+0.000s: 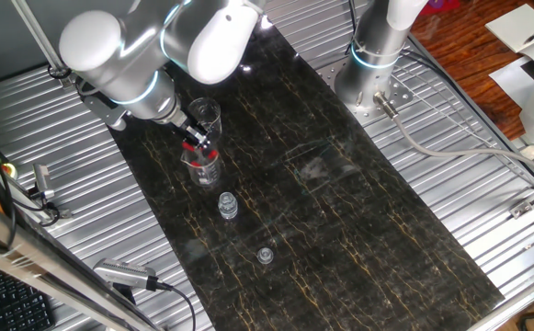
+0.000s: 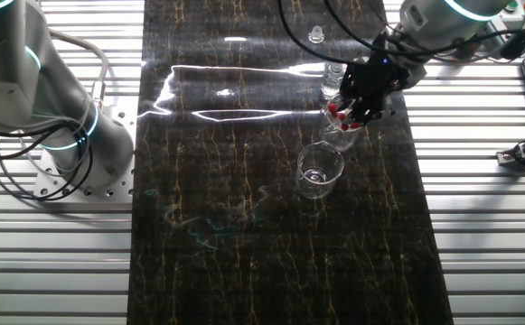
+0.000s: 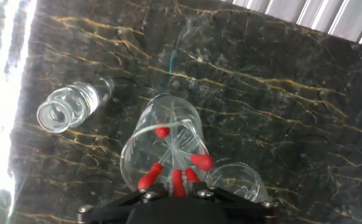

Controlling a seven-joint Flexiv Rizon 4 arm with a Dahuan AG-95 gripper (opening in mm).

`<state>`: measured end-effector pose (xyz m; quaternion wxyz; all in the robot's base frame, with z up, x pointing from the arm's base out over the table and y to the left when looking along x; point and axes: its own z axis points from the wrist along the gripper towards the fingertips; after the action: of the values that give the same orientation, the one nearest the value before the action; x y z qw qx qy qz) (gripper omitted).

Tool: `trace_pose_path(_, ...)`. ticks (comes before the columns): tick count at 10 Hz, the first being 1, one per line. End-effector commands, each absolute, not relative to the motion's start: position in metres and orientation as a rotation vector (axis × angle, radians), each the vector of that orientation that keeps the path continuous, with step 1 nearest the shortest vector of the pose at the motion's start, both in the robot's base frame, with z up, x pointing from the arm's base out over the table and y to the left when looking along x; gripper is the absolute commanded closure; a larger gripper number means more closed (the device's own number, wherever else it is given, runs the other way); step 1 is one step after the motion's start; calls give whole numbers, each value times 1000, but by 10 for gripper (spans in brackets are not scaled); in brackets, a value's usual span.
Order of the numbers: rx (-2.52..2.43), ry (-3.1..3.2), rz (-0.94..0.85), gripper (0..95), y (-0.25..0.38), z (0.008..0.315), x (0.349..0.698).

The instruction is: Transfer liquid using a dropper

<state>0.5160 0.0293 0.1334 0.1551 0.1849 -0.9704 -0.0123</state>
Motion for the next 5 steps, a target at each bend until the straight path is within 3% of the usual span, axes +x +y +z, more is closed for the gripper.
trace_pose_path(1, 525, -2778, -33, 760, 32, 136, 516)
trace_pose_path(5, 520, -2778, -25, 760, 39, 153, 514)
